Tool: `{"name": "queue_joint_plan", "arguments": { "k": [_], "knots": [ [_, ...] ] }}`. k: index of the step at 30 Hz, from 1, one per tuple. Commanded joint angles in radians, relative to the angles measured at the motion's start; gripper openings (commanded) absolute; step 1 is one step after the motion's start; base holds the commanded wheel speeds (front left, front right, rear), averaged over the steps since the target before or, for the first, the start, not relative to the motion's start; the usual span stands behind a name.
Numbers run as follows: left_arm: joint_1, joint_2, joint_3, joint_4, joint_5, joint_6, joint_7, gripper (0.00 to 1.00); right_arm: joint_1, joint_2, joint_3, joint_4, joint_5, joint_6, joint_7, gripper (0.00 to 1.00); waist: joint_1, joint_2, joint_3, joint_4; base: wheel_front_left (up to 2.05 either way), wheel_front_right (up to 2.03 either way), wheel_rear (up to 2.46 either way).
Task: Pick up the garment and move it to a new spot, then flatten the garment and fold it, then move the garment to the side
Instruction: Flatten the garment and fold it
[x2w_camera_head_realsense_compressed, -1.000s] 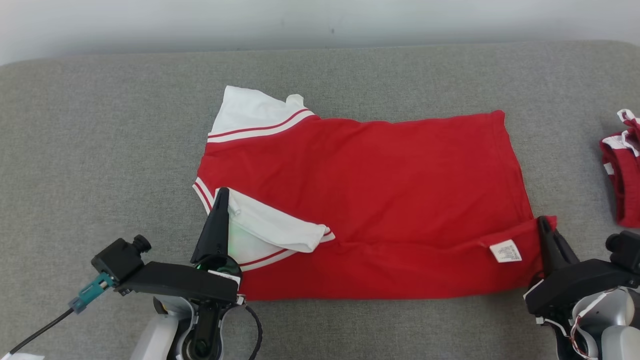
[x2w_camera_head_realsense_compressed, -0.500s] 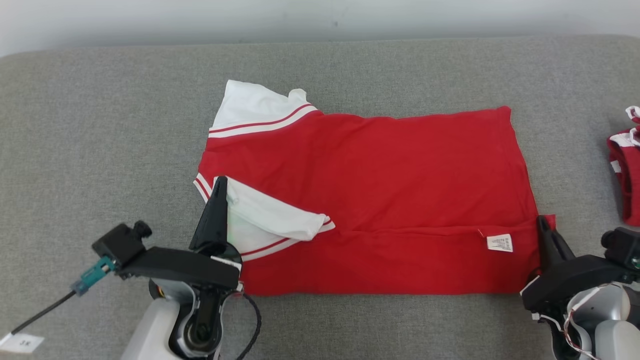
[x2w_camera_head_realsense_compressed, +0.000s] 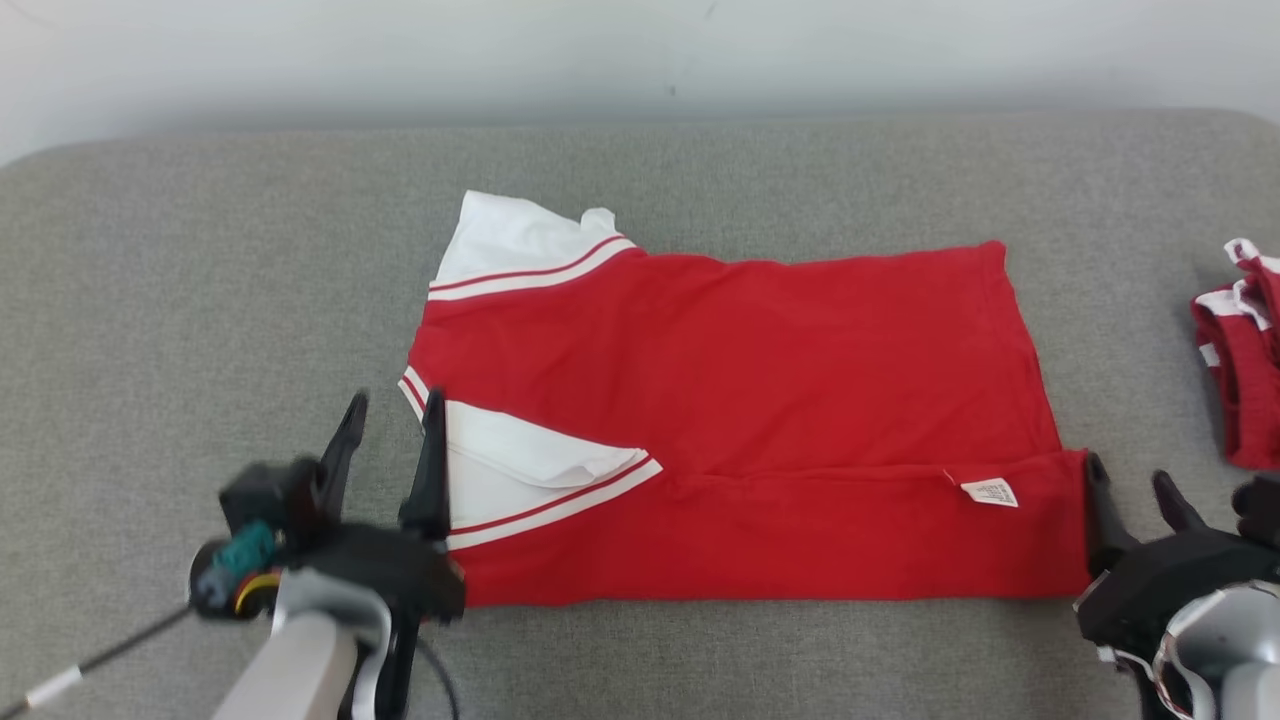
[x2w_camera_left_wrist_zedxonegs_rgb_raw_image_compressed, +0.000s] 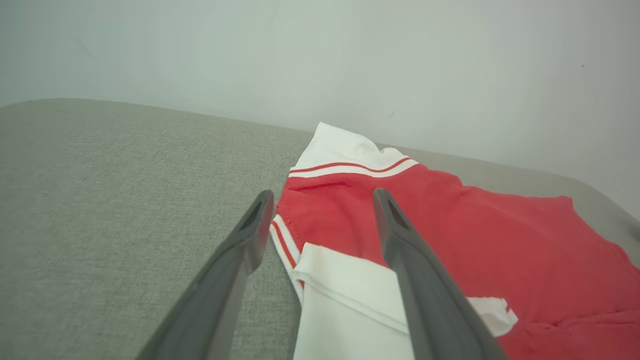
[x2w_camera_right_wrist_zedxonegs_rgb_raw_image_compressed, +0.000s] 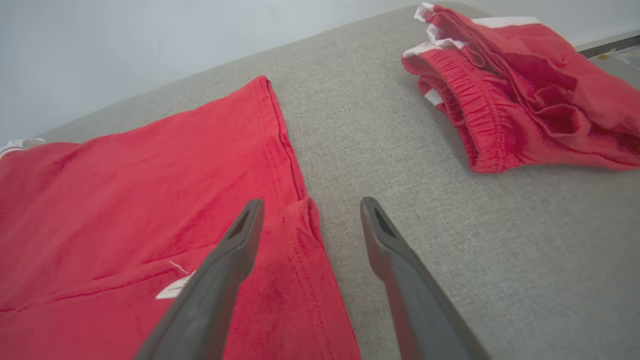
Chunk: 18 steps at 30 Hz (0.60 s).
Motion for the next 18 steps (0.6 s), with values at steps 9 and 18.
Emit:
{"name": "queue_joint_plan", "arguments": {
  "k": [9, 18],
  "knots": [
    [0.191, 0.087, -0.078, -0.105, 0.104, 0.136, 0.102, 1.00, 0.099, 0.006, -0.028, -0.113, -0.042, -0.003, 0.120, 1.00, 0.0001, -0.0001, -0.052, -0.004, 0.00, 0.00, 0.00],
    [0.228, 0.083, -0.125, -0.101, 0.135, 0.210, 0.202, 1.00, 0.080, 0.006, 0.005, -0.064, -0.118, -0.003, 0.126, 1.00, 0.0001, -0.0001, -0.042, -0.006, 0.00, 0.00, 0.00]
  ]
}}
